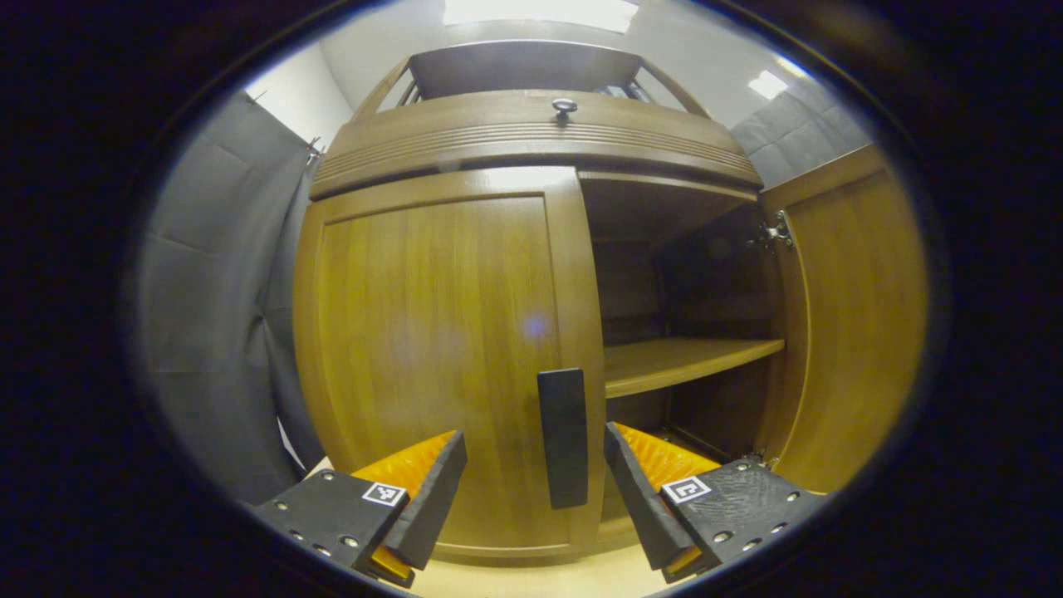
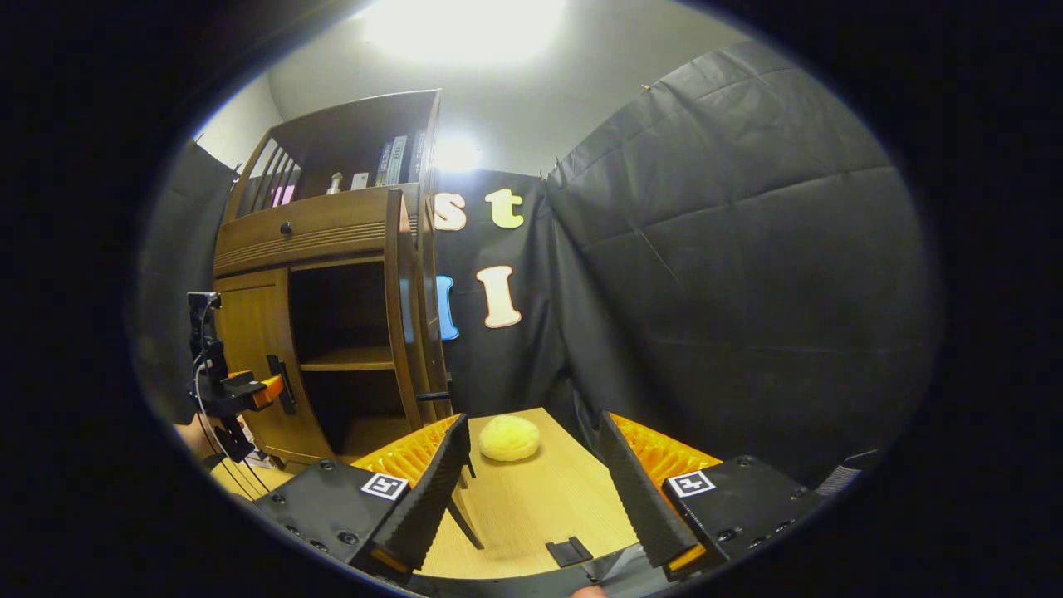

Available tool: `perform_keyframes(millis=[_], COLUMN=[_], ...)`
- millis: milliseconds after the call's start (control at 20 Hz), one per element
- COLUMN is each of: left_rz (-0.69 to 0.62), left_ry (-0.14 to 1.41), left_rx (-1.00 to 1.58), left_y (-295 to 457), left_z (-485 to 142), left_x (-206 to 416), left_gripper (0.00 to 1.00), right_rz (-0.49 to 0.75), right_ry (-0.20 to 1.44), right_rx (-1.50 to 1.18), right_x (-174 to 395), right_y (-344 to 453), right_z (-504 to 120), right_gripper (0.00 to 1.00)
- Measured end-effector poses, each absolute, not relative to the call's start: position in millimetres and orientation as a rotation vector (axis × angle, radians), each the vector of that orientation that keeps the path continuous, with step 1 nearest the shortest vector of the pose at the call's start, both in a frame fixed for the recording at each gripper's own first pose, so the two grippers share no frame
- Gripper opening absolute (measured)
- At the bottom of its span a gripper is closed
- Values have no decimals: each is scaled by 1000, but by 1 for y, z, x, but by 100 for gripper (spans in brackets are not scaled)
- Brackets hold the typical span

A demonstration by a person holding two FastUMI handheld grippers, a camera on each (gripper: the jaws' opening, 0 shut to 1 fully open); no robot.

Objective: Open the right door of the double-door shoe cabinet with the right hand, and open the left door with the left hand.

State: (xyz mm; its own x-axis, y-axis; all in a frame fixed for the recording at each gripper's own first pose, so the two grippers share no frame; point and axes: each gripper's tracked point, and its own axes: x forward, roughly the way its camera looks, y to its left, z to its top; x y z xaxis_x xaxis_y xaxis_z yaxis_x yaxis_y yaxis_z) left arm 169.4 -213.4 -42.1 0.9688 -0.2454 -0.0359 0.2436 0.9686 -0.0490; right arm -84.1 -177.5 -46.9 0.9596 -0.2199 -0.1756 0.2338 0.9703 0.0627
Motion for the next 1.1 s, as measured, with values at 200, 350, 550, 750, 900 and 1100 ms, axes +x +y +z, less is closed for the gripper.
perform_keyframes(millis=[200, 350, 550, 750, 900, 1100], left_rz=[-243, -260, -280, -276, -266, -257], left_ry=[74, 75, 66, 68, 115, 127], left_rx=[-56, -70, -126, -87, -120, -131], left_y=[-216, -220, -233, -236, -237, -235], left_z=[-47, -46, -41, -41, -42, -40], left_x=[182, 184, 187, 186, 184, 176], left_gripper=[97, 94, 70, 39, 27, 22], right_rz=[-234, -238, -234, -212, -196, -175], right_ry=[171, 175, 172, 185, 189, 179], right_rx=[85, 79, 102, 113, 103, 118], right_x=[-86, -89, -89, -90, -87, -85], right_y=[-178, -181, -182, -176, -174, -168], right_z=[-47, -48, -43, -45, -47, -43], right_gripper=[98, 98, 98, 98, 98, 98])
